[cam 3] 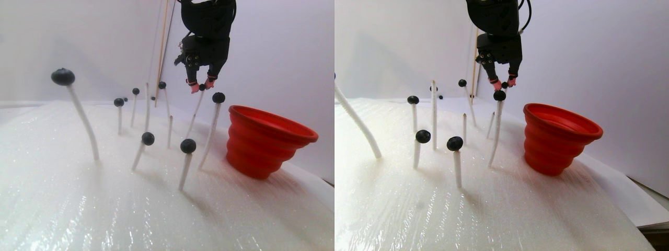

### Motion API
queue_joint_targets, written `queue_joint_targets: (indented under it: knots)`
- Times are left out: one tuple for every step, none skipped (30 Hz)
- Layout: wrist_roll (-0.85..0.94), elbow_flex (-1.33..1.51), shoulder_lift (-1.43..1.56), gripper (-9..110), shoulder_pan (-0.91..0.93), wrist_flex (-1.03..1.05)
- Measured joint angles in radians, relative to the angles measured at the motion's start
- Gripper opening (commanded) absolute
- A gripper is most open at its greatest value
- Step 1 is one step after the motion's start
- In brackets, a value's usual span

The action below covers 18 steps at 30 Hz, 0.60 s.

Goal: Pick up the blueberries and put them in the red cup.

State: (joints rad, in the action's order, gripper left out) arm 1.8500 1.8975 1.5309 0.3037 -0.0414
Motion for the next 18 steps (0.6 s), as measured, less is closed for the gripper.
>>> queue_joint_targets:
  knots:
    - [0.000,0.000,0.000,11,0.000,0.000]
    - [-0.002,0.005,0.002,11,0.000,0.000]
    - [0.000,0.009,0.002,11,0.000,0.000]
    - [0.000,0.014,0.002,11,0.000,0.000]
    - [0.000,0.015,0.002,11,0.000,0.000]
    - [0.000,0.020,0.005,11,0.000,-0.002]
    - [0.000,0.023,0.008,11,0.000,-0.002]
    - [0.000,0.025,0.008,11,0.000,-0.002]
    - [0.000,0.028,0.011,11,0.000,-0.002]
    - [0.000,0.032,0.014,11,0.000,-0.002]
    - [-0.002,0.035,0.017,11,0.000,-0.002]
    - [0.000,0.037,0.021,11,0.000,-0.002]
    - [0.000,0.040,0.028,11,0.000,-0.002]
    - [-0.003,0.044,0.034,11,0.000,-0.002]
    - [-0.008,0.049,0.038,11,0.000,-0.002]
    - [-0.012,0.052,0.041,11,0.000,-0.002]
    - [-0.014,0.061,0.049,11,0.000,-0.002]
    - [-0.015,0.066,0.054,11,0.000,-0.002]
